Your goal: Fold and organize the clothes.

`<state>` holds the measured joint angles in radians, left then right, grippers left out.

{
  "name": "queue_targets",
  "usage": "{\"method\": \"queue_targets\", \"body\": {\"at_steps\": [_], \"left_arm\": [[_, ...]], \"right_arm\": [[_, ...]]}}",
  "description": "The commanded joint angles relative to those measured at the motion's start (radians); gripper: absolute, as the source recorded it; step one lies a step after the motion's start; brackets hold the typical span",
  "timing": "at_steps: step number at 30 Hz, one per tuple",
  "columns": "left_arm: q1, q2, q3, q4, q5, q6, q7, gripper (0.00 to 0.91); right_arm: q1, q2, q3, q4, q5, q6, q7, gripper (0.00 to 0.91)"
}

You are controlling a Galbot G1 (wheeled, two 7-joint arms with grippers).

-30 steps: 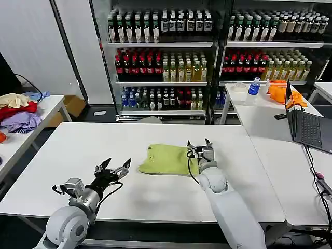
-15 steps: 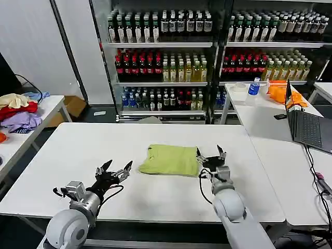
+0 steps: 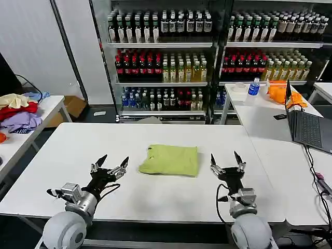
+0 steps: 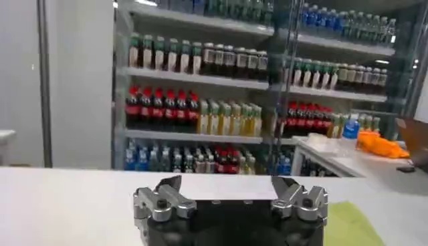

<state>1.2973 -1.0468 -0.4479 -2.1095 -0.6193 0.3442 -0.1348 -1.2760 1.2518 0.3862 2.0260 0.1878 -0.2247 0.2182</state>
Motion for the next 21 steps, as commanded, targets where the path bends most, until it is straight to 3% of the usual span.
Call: {"method": "queue_targets", "body": {"at_steps": [1, 21], "left_arm": [[0.042, 0.001, -0.032, -0.024, 0.065, -0.023, 0.005, 0.907], [0.127, 0.015, -0.119, -0.107, 0.061, -0.030, 0.006, 0.907]], "right_arm": [[-0.146, -0.016, 0.082, 0.137, -0.005, 0.034, -0.005, 0.907], [-0.178, 0.008, 0.081, 0.183, -0.046, 0.059, 0.009, 0.907]]}}
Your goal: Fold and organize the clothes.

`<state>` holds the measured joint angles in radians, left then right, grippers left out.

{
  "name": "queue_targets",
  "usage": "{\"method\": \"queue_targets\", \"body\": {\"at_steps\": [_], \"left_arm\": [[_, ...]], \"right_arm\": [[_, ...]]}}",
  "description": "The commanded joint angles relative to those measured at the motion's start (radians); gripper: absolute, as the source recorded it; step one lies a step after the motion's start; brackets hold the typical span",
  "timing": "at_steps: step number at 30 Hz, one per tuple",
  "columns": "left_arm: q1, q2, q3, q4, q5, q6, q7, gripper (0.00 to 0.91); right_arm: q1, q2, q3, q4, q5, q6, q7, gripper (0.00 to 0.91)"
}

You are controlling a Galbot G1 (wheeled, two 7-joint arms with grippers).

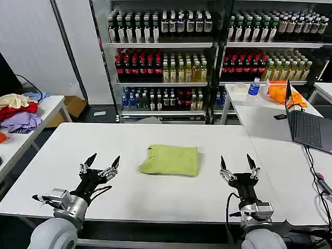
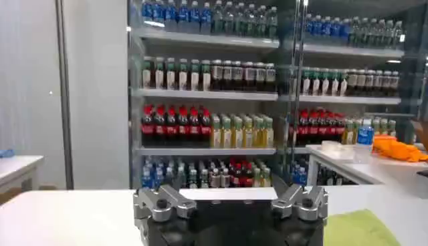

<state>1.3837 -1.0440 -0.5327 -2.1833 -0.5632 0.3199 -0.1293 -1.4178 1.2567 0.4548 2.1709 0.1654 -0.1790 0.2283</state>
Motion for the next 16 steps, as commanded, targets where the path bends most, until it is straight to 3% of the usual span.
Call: {"method": "queue_targets", "body": {"at_steps": [1, 9, 16], "left_arm": [[0.045, 0.014, -0.037, -0.034, 0.005, -0.007, 0.001, 0.907], [0.052, 0.003, -0.034, -0.035, 0.007, -0.015, -0.001, 0.907], [0.053, 0.009, -0.032, -0.033, 0.009, -0.022, -0.001, 0.907]], "right_arm": [[-0.038, 0.003, 0.013, 0.040, -0.027, 0.015, -0.002, 0.907], [-0.061, 0.009, 0.039, 0.054, -0.042, 0.033, -0.009, 0.907], [-0.059, 0.011, 0.042, 0.057, 0.004, 0.016, -0.031, 0.907]]}}
